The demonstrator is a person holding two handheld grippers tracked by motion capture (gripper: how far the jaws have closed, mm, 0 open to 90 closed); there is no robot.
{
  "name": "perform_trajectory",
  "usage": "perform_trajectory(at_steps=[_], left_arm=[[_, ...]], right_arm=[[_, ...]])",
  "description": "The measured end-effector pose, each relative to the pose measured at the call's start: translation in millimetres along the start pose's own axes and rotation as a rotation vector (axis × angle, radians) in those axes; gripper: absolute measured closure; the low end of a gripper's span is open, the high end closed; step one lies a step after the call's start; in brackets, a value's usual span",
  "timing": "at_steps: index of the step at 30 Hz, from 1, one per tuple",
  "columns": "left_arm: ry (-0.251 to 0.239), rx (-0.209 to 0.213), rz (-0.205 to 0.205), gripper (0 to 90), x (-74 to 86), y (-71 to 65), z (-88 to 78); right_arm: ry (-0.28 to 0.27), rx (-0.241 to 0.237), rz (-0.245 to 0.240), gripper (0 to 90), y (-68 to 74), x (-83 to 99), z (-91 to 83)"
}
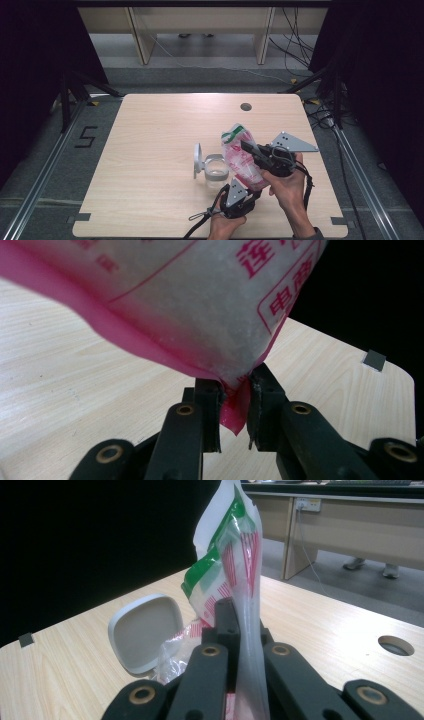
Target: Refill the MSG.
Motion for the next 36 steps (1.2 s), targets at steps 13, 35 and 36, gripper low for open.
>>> perform_trajectory(at_steps=[13, 35, 36], left_arm=[[-0.035, 0.017, -0.036, 77.6, -3.5, 1.0, 2.5], [-0.061, 0.031, -0.046, 77.9, -8.3, -0.1, 7.5], [-0.055, 0.027, -0.048, 78.0, -8.5, -0.1, 7.4]], right_arm=[[0.008, -0.012, -0.005, 90.0, 4.2, -4.0, 11.7], [0.063, -0.018, -0.008, 90.0, 10.1, -5.6, 31.1], [0.064, -0.014, -0.027, 90.0, 9.0, -5.7, 31.7]])
Point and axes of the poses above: each handheld gripper's, and its own axes: z roughly forward along the jaws, x roughly out of its underside, y roughly to its left, the point moved 3 cm from there along z, roughly forward along the jaws, and after that the axes turned 5 degrees about -z, right-handed, at the moved point
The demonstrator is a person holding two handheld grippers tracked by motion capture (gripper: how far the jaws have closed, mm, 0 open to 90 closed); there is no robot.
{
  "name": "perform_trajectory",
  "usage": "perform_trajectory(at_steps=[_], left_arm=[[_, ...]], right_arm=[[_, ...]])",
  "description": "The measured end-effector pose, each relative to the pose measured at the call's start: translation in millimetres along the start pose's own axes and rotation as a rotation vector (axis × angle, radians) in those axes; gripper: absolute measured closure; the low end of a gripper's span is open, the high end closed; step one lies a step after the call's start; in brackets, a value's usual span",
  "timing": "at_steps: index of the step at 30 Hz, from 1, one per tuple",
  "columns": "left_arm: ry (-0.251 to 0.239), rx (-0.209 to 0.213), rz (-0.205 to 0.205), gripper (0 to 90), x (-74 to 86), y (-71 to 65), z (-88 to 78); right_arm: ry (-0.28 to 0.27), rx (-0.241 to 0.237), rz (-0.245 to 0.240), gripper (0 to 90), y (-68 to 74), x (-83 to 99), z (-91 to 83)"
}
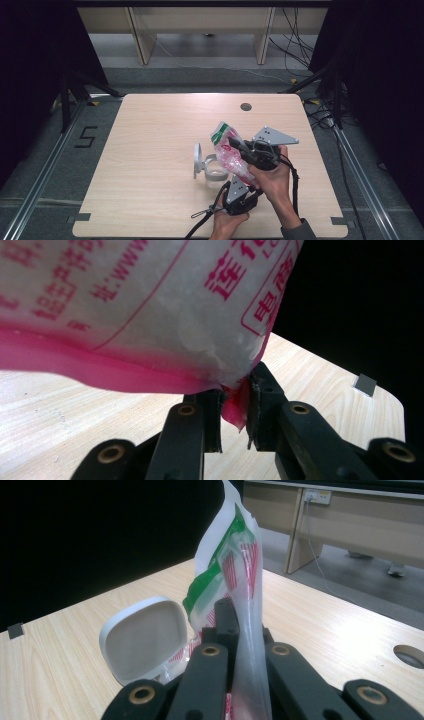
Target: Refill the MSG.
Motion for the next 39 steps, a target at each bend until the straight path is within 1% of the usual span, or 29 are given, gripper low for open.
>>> perform_trajectory(at_steps=[1, 2, 3, 4, 5, 6, 7, 8, 9, 10, 11, 15, 16, 17, 19, 20, 22, 23, 24, 28, 29, 31, 32, 33, 35, 36, 37, 38, 39], left_arm=[[0.01, 0.007, 0.014, 78.0, 0.1, 1.1, -0.4], [0.009, 0.004, 0.021, 78.0, -0.1, 1.7, -0.7], [-0.01, 0.007, 0.0, 78.0, -0.6, 0.7, 0.2], [-0.011, 0.009, -0.004, 78.0, -1.0, 0.8, 0.2], [-0.012, 0.011, -0.004, 78.1, -1.1, 0.5, 0.3], [-0.012, 0.013, -0.004, 78.0, -1.3, 0.2, 0.4], [-0.016, 0.015, -0.004, 78.1, -1.5, -0.2, 0.8], [0.004, 0.015, 0.017, 78.1, -1.3, 1.1, -0.1], [0.009, 0.013, 0.022, 78.1, -1.4, 1.6, -0.2], [0.001, 0.011, 0.011, 78.2, -1.7, 0.6, 0.8], [-0.014, 0.015, -0.003, 78.1, -1.9, -0.5, 1.7], [-0.009, 0.018, -0.01, 78.3, -2.0, -0.7, 2.2], [-0.009, 0.018, -0.01, 78.4, -2.3, -0.7, 2.3], [-0.011, 0.018, -0.008, 78.4, -2.4, -0.6, 2.2], [-0.012, 0.017, -0.01, 78.4, -2.8, -0.1, 2.3], [-0.008, 0.012, -0.009, 78.4, -3.2, 0.0, 2.1], [-0.012, 0.016, -0.011, 78.5, -3.4, -0.2, 2.7], [-0.013, 0.017, -0.009, 78.5, -3.5, -0.2, 3.0], [-0.008, 0.017, -0.013, 78.5, -3.7, 0.1, 3.1], [-0.014, 0.024, -0.016, 78.5, -4.6, -0.1, 4.5], [-0.006, 0.019, -0.014, 78.5, -4.7, 0.4, 3.8], [-0.017, 0.033, -0.021, 78.6, -4.9, 0.5, 5.5], [-0.016, 0.033, -0.019, 78.5, -5.1, 0.0, 5.4], [-0.016, 0.032, -0.019, 78.5, -5.1, -0.1, 5.2], [-0.018, 0.035, -0.02, 78.6, -5.0, 0.4, 5.9], [-0.018, 0.036, -0.023, 78.6, -5.1, 0.4, 5.9], [-0.02, 0.038, -0.023, 78.5, -5.2, 0.2, 5.9], [-0.013, 0.031, -0.021, 78.5, -5.2, -0.2, 4.5], [-0.013, 0.03, -0.019, 78.6, -5.0, -0.2, 4.4]], right_arm=[[-0.003, -0.007, 0.0, 90.0, 0.3, -0.1, 1.5], [-0.01, 0.003, -0.027, 90.0, -1.4, -0.5, 2.1], [-0.006, -0.004, -0.002, 90.0, 0.5, -0.3, 2.9], [-0.021, 0.011, -0.019, 90.0, -0.9, -0.5, 4.3], [-0.011, 0.004, -0.004, 90.0, 0.4, -0.2, 4.4], [-0.008, -0.009, -0.007, 90.0, 0.2, -0.4, 5.4], [-0.015, 0.004, -0.029, 90.0, -1.2, -1.0, 5.9], [-0.005, 0.003, -0.004, 90.0, 0.6, -0.6, 6.3], [0.005, 0.004, 0.006, 90.0, 1.7, -0.3, 6.3], [-0.005, -0.009, -0.01, 90.0, 0.5, -0.4, 8.4], [0.007, -0.002, -0.012, 90.0, 0.6, 0.0, 8.5], [0.009, -0.01, -0.019, 90.0, 1.3, 1.0, 13.6], [0.024, 0.004, -0.024, 90.0, 1.2, 1.1, 12.5], [0.018, -0.01, -0.017, 90.0, 2.1, 1.1, 14.2], [0.012, -0.013, -0.03, 90.0, 1.4, 0.4, 15.7], [0.019, -0.007, -0.031, 90.0, 1.1, 0.5, 15.7], [0.021, -0.004, -0.031, 90.0, 1.1, 0.6, 15.9], [0.022, 0.009, -0.045, 90.0, 0.0, 0.4, 15.9], [0.021, 0.0, -0.015, 90.0, 2.1, 0.7, 17.9], [0.034, 0.009, -0.018, 90.0, 0.9, 0.9, 18.0], [0.035, 0.009, -0.019, 90.0, 0.9, 0.7, 18.1], [0.041, 0.011, -0.015, 90.0, 1.9, 1.1, 18.2], [0.025, 0.013, -0.046, 90.0, 0.0, 0.8, 19.4], [0.025, 0.005, -0.039, 90.0, 1.4, 1.0, 20.4], [0.04, 0.015, -0.046, 90.0, 1.8, 1.2, 20.4], [0.043, 0.01, -0.042, 90.0, 1.9, 1.5, 20.4], [0.029, 0.008, -0.052, 90.0, 1.0, 1.3, 21.4], [0.038, 0.007, -0.036, 90.0, 2.1, 1.5, 20.8], [0.033, 0.013, -0.039, 90.0, 1.5, 1.2, 21.2]])
Point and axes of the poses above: each handheld gripper's, and its own axes: z roughly forward along the jaws, x roughly out of its underside, y roughly to its left, the point moved 3 cm from there along z, roughly forward along the jaws, and after that the axes turned 5 degrees about -z, right-handed, at the moved point
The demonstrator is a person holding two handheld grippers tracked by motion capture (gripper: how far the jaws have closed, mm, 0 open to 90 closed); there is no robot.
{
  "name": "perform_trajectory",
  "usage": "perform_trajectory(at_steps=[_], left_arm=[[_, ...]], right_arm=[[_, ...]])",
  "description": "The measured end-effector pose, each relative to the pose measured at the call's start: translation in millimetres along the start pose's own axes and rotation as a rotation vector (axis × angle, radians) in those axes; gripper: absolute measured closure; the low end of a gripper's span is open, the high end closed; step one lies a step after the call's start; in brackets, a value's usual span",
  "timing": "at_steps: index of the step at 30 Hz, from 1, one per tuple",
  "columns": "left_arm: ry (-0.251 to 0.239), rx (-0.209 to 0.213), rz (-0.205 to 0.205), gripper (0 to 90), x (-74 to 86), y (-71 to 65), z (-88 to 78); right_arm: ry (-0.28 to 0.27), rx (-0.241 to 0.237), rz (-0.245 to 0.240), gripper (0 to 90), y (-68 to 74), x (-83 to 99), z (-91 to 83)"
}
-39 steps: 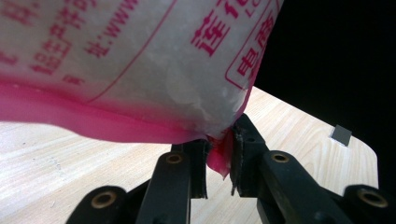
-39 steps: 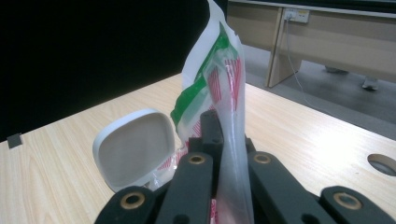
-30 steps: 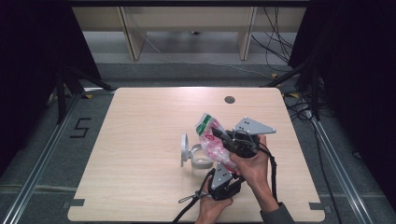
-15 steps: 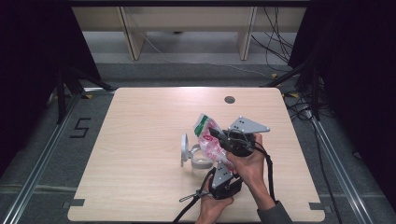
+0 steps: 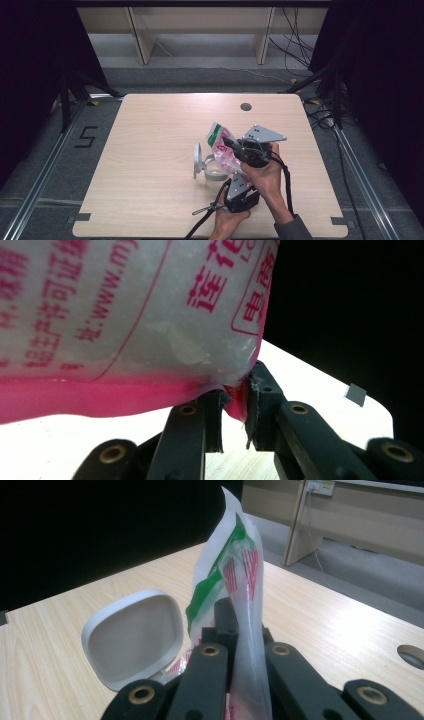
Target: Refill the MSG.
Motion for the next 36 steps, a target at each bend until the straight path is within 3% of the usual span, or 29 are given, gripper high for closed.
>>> perform_trajectory(at_steps=[1, 4, 6, 9, 10, 14, 16, 18, 21, 23, 24, 28, 32, 33, 36], left_arm=[[-0.005, 0.008, -0.002, 78.6, 0.4, 0.5, 0.7], [-0.004, 0.009, -0.006, 78.6, 0.5, 0.6, 0.3], [-0.011, 0.012, -0.006, 78.6, 0.4, 0.4, 0.2], [-0.014, 0.015, -0.009, 78.7, -1.2, -0.2, -0.1], [-0.017, 0.018, -0.009, 78.7, -1.9, -0.6, -0.3], [-0.025, 0.025, -0.004, 78.8, -4.9, -1.1, 1.5], [-0.029, 0.024, -0.008, 78.8, -5.7, -1.8, 1.9], [-0.031, 0.023, -0.006, 78.8, -5.5, -1.9, 2.1], [-0.032, 0.026, -0.002, 78.8, -5.3, -1.0, 2.1], [-0.036, 0.029, 0.0, 78.8, -5.7, -0.6, 2.4], [-0.038, 0.03, 0.001, 78.8, -5.9, -0.3, 2.5], [-0.037, 0.03, 0.001, 78.8, -6.8, 0.5, 2.6], [-0.041, 0.031, -0.004, 78.8, -7.4, 0.9, 2.4], [-0.038, 0.03, -0.005, 78.8, -7.7, 1.1, 2.2], [-0.044, 0.037, 0.0, 78.8, -8.5, 1.5, 2.7]], right_arm=[[0.007, -0.011, 0.024, 90.0, 1.5, 0.4, 0.2], [-0.003, -0.014, 0.001, 90.0, -0.1, 1.2, 2.5], [0.001, -0.001, 0.025, 90.0, 1.1, 1.0, 2.0], [0.0, -0.01, 0.024, 90.0, 2.2, -0.3, 1.1], [-0.008, 0.006, -0.009, 90.0, 0.2, -1.4, 0.6], [0.005, 0.011, -0.023, 90.0, 1.9, -4.1, -1.2], [-0.02, 0.026, -0.047, 90.0, 0.5, -5.5, 0.4], [0.014, -0.001, -0.02, 90.0, 2.1, -5.3, -0.7], [-0.01, 0.006, -0.028, 90.0, 2.3, -5.0, 2.1], [0.004, -0.016, -0.01, 90.0, 3.6, -5.1, 2.3], [0.01, -0.02, -0.026, 90.0, 2.7, -5.6, 2.7], [0.013, -0.003, -0.009, 90.0, 2.7, -6.3, 2.3], [0.012, -0.015, -0.03, 90.0, 1.5, -7.3, 4.2], [0.016, -0.017, -0.01, 90.0, 2.9, -7.2, 3.9], [-0.004, 0.001, -0.044, 90.0, 1.6, -8.7, 5.3]])
Point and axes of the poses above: each handheld gripper's, and its own axes: z roughly forward along the jaws, x roughly out of its underside, y roughly to its left, the point moved 3 cm from there along z, roughly forward along the jaws, and after that the axes turned 5 degrees about -z, right-handed, at the moved point
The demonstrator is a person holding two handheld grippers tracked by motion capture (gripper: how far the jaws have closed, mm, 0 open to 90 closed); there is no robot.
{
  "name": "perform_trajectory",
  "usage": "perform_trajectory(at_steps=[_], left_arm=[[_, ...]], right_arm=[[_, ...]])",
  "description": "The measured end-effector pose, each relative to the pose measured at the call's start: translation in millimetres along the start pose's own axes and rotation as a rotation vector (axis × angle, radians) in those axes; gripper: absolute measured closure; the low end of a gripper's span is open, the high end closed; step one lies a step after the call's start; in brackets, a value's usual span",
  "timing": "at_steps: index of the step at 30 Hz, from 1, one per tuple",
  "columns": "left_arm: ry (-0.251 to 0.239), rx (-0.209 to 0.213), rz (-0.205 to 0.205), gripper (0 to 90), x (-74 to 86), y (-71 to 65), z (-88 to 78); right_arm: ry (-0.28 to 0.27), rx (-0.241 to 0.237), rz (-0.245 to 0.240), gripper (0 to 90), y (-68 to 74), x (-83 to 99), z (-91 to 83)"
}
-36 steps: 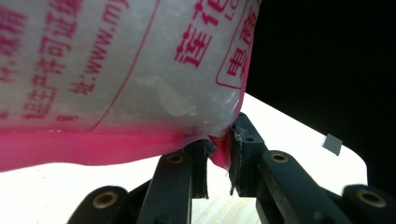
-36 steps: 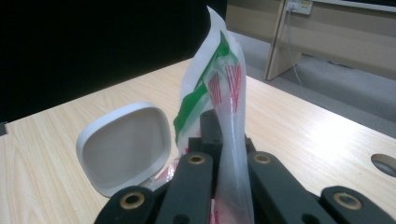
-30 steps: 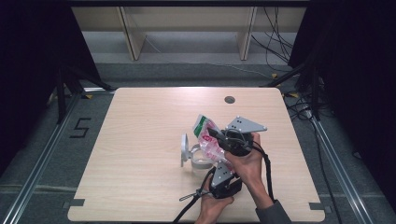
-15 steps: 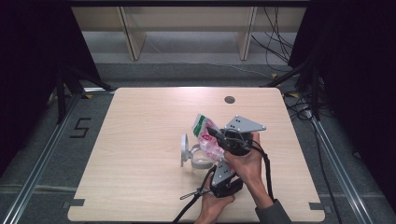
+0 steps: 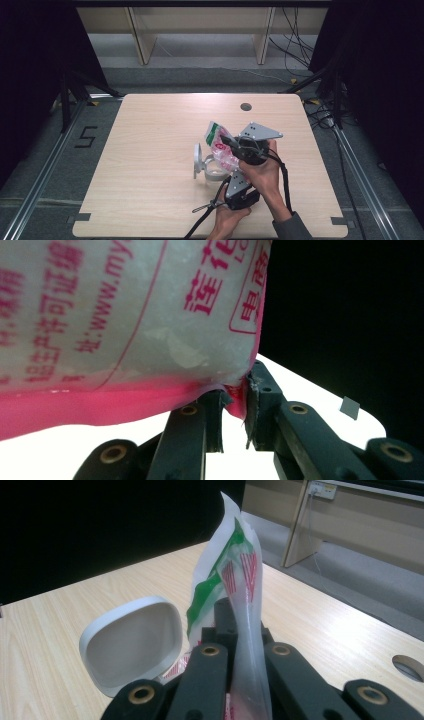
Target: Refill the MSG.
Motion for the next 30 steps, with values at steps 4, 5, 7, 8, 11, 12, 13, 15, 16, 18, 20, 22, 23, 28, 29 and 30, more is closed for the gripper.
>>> perform_trajectory(at_steps=[4, 5, 7, 8, 11, 12, 13, 15, 16, 18, 20, 22, 23, 28, 29, 30], left_arm=[[-0.006, 0.001, -0.005, 78.8, -0.9, -0.1, 0.3], [-0.004, 0.001, -0.006, 78.8, -0.9, -0.6, -0.3], [0.001, -0.001, -0.002, 78.8, -0.8, -0.4, -0.6], [0.001, 0.0, -0.002, 78.8, -0.9, -0.2, -0.5], [-0.004, 0.002, -0.005, 78.8, -0.9, -0.8, -0.2], [-0.002, 0.002, -0.004, 78.8, -1.0, -0.6, -0.3], [-0.004, 0.002, -0.007, 78.8, -1.1, -0.6, -0.2], [-0.011, 0.005, -0.011, 78.9, -1.3, -1.0, 0.3], [-0.012, 0.007, -0.006, 78.9, -1.4, -1.2, 0.5], [-0.009, 0.003, -0.002, 78.9, -1.6, -1.3, -0.4], [-0.01, 0.004, -0.003, 78.9, -1.7, -0.7, -0.2], [-0.013, 0.006, -0.004, 78.9, -1.7, -1.0, 0.4], [-0.011, 0.005, -0.003, 78.9, -1.6, -1.2, 0.2], [-0.018, 0.008, -0.013, 78.9, -2.3, -0.7, 0.9], [-0.028, 0.017, -0.016, 78.9, -2.3, -1.0, 1.6], [-0.025, 0.017, -0.013, 78.9, -2.6, -0.9, 1.4]], right_arm=[[0.007, 0.002, -0.009, 90.0, 0.1, -0.7, -0.1], [0.001, 0.012, -0.024, 90.0, -0.7, -1.0, 0.4], [0.013, 0.005, -0.003, 90.0, 0.2, -0.7, -0.2], [0.022, -0.004, 0.015, 90.0, 1.4, -0.4, -0.4], [0.012, 0.005, -0.005, 90.0, -0.1, -0.8, -0.2], [0.015, -0.005, -0.008, 90.0, -0.3, -0.6, 0.2], [0.012, -0.02, -0.004, 90.0, -0.1, -0.6, 0.6], [0.011, -0.023, 0.004, 90.0, 0.5, -0.5, 0.4], [0.014, -0.011, -0.002, 90.0, 0.3, -0.7, -0.1], [0.004, -0.008, -0.009, 90.0, -0.6, -1.3, 0.0], [0.021, -0.02, 0.03, 90.0, 1.0, -0.9, -1.2], [0.015, -0.022, 0.026, 90.0, 0.6, -1.0, -0.6], [0.015, -0.021, 0.023, 90.0, 0.3, -0.9, -0.4], [0.018, -0.018, 0.012, 90.0, 0.2, -1.2, -0.4], [0.02, -0.022, 0.018, 90.0, 0.5, -1.4, -0.7], [0.017, -0.018, 0.019, 90.0, 0.0, -1.6, -0.8]])
Point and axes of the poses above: each handheld gripper's, and its own axes: z roughly forward along the jaws, x roughly out of its underside, y roughly to its left, the point moved 3 cm from there along z, roughly forward along the jaws, and after that the axes turned 5 degrees about -z, right-handed, at the moved point
